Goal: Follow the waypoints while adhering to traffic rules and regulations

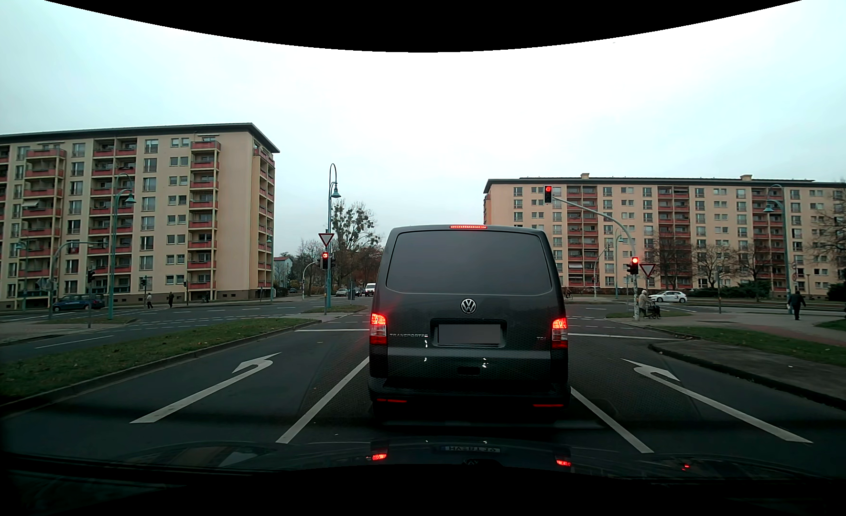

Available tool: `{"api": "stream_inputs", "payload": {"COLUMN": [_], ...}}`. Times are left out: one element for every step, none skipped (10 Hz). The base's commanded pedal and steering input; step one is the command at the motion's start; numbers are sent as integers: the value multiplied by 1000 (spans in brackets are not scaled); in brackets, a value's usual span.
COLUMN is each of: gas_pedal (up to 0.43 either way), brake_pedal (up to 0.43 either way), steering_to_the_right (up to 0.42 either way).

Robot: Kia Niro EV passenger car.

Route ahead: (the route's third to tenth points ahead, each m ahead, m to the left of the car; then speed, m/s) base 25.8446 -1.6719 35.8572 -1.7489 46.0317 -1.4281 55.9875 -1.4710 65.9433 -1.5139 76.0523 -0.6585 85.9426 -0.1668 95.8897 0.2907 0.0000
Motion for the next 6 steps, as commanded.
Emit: {"api": "stream_inputs", "payload": {"gas_pedal": [0,0,0,0,0,0], "brake_pedal": [378,372,372,378,372,378], "steering_to_the_right": [4,4,4,4,4,4]}}
